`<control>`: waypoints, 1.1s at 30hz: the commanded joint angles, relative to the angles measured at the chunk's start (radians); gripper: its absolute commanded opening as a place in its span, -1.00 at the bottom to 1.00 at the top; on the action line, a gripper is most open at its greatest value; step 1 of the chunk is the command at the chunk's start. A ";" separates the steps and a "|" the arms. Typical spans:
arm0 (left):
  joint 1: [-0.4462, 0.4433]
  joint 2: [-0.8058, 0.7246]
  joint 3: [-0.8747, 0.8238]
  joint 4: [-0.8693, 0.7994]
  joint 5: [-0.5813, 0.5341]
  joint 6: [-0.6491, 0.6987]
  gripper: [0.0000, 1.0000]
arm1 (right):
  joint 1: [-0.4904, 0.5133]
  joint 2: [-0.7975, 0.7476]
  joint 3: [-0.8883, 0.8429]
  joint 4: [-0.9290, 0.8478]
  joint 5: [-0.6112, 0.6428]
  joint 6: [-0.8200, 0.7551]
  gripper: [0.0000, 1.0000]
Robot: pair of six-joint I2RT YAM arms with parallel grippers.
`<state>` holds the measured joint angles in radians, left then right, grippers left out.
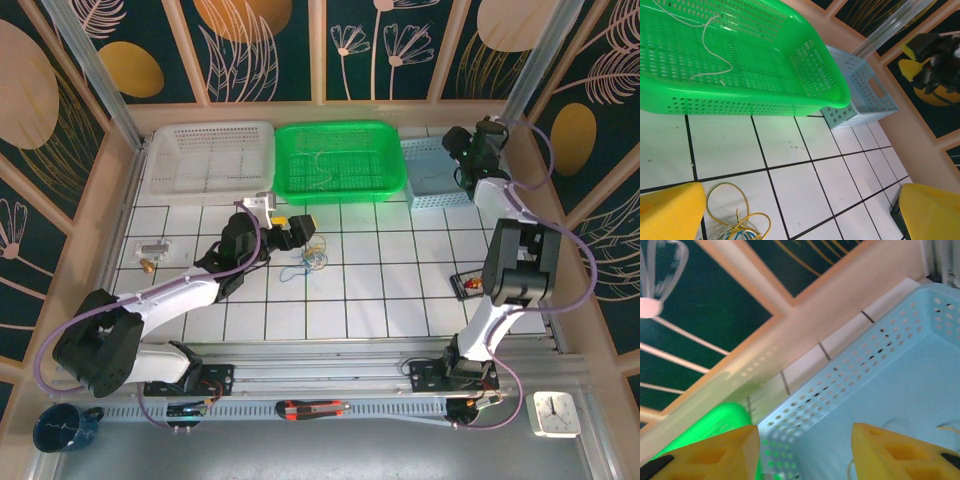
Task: Untangle the cables
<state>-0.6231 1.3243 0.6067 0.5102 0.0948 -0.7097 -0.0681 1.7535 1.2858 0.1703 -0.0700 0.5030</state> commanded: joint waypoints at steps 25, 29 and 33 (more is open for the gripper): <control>0.151 0.009 -0.129 0.032 0.084 -0.172 0.97 | 0.731 -0.165 -0.405 -0.119 -0.199 -0.352 0.04; 0.151 0.026 -0.115 0.036 0.103 -0.173 0.97 | 0.760 -0.150 -0.427 -0.098 -0.247 -0.391 0.08; 0.151 0.045 -0.105 0.035 0.109 -0.168 0.97 | 0.776 -0.107 -0.413 -0.094 -0.249 -0.418 0.09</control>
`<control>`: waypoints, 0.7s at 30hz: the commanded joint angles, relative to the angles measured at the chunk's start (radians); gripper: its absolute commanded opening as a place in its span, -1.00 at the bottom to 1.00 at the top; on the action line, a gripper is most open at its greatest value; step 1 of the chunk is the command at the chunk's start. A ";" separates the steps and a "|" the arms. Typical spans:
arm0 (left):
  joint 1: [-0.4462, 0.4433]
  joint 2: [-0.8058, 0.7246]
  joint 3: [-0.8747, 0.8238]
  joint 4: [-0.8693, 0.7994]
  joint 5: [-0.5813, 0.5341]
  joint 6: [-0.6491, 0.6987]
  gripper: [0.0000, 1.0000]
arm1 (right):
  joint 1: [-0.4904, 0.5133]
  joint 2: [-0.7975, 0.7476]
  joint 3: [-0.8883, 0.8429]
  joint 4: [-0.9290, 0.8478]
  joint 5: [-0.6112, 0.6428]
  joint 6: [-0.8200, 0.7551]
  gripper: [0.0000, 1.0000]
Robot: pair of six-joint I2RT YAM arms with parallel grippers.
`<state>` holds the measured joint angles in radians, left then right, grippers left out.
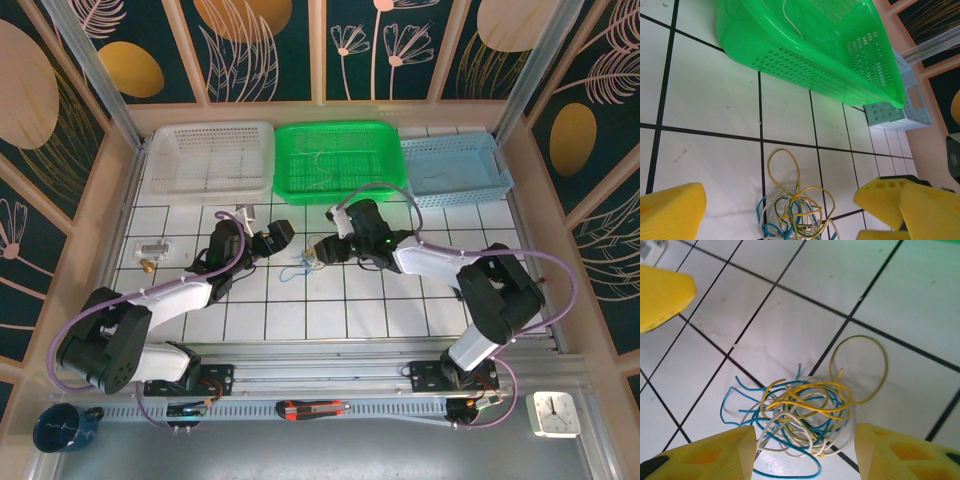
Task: Untangle the cables
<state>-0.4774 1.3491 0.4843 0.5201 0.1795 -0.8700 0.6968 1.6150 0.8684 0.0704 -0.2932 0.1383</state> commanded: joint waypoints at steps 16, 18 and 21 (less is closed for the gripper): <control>0.005 0.045 0.027 0.031 0.038 0.006 0.98 | 0.009 0.184 0.089 0.113 -0.117 0.011 -0.03; 0.005 0.047 0.028 0.034 0.043 0.010 0.98 | 0.006 0.180 0.083 0.120 -0.119 0.015 -0.06; 0.004 0.054 0.032 0.035 0.048 0.015 0.98 | -0.004 0.168 0.077 0.126 -0.132 0.020 -0.14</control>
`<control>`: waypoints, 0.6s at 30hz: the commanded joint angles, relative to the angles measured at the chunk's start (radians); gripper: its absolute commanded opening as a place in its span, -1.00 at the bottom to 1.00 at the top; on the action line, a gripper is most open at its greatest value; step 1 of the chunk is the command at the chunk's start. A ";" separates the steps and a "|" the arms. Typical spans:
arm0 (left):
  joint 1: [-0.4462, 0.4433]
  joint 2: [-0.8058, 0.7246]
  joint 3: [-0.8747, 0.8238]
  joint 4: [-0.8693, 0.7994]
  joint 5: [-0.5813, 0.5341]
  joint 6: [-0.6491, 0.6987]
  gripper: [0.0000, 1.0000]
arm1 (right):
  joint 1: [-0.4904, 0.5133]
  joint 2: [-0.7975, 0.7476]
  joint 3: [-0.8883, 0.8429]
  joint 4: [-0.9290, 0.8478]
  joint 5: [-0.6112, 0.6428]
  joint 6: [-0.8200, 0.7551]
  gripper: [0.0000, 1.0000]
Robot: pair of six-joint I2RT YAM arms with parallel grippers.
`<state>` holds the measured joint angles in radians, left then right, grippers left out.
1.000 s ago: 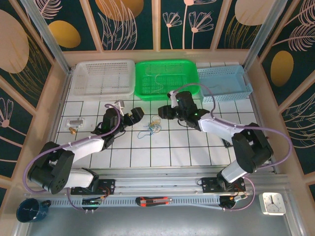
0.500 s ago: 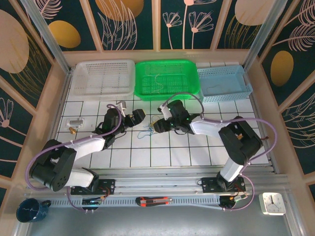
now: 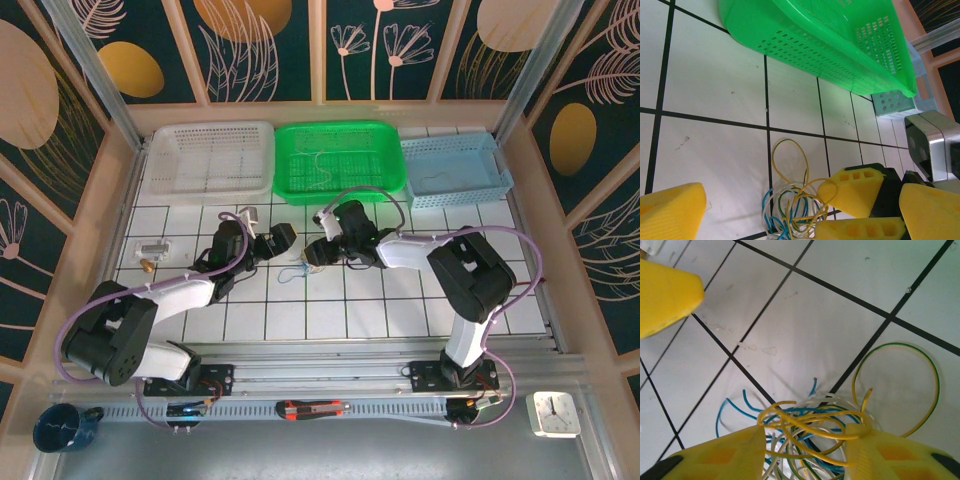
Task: Untangle the cables
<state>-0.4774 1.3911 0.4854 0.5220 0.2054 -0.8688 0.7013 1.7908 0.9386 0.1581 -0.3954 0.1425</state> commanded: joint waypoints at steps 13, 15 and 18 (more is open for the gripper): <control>0.006 0.036 0.025 0.057 0.028 0.017 0.98 | -0.063 -0.058 -0.034 0.085 -0.102 0.072 -0.74; 0.005 0.036 0.025 0.056 0.028 0.017 0.98 | -0.064 -0.066 -0.041 0.090 -0.108 0.078 -0.84; 0.005 0.033 0.024 0.056 0.025 0.018 0.97 | -0.066 -0.079 -0.046 0.092 -0.117 0.086 -0.97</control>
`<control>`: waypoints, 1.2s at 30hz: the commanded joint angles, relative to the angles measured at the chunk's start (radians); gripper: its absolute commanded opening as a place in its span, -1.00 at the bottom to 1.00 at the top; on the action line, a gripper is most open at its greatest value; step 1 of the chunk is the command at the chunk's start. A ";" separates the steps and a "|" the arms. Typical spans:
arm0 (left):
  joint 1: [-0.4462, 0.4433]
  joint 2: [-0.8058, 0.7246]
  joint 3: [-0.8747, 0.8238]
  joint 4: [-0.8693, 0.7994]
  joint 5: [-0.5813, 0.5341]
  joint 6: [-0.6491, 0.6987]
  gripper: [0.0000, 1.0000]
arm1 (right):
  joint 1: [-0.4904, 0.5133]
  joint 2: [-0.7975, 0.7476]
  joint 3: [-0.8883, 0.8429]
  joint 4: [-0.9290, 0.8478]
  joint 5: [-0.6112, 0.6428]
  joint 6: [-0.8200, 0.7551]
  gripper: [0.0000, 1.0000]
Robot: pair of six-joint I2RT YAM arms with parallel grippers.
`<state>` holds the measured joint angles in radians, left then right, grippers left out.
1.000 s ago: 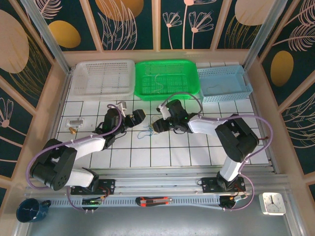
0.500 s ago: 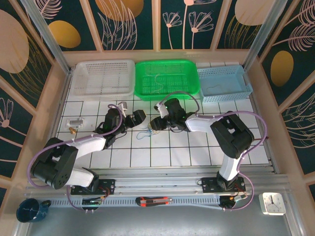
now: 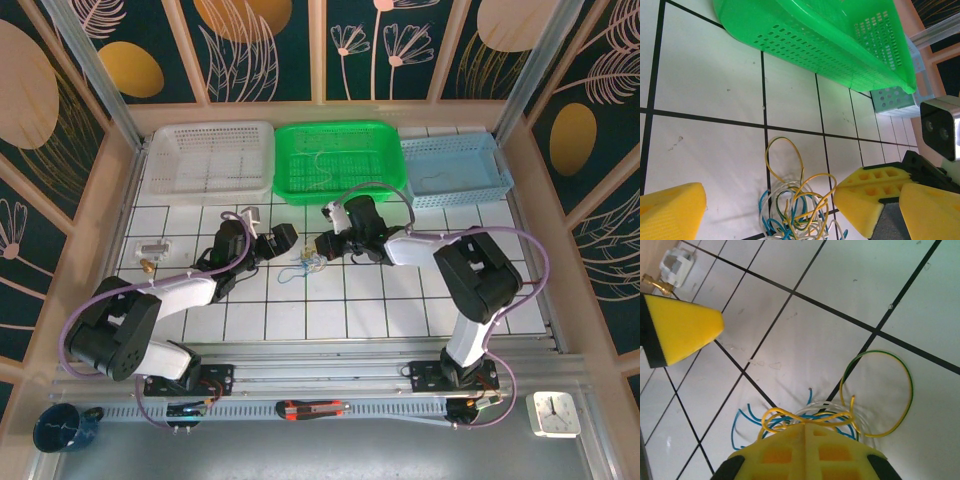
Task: Untangle the cables
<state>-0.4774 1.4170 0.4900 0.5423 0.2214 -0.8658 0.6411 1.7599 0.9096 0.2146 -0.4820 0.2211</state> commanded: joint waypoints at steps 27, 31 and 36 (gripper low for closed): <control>0.005 -0.005 -0.035 0.064 -0.029 -0.023 0.98 | 0.011 -0.017 0.061 -0.137 0.034 -0.172 -0.01; 0.005 -0.014 -0.035 0.062 -0.033 -0.027 0.98 | 0.011 0.026 0.091 -0.157 0.061 -0.199 0.00; 0.005 -0.013 -0.028 0.067 -0.027 -0.032 0.98 | 0.012 0.103 0.155 -0.159 0.055 -0.204 0.00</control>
<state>-0.4774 1.4200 0.4633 0.5797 0.2005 -0.8814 0.6460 1.8286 1.0187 0.0742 -0.4366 0.0498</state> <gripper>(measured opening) 0.988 0.499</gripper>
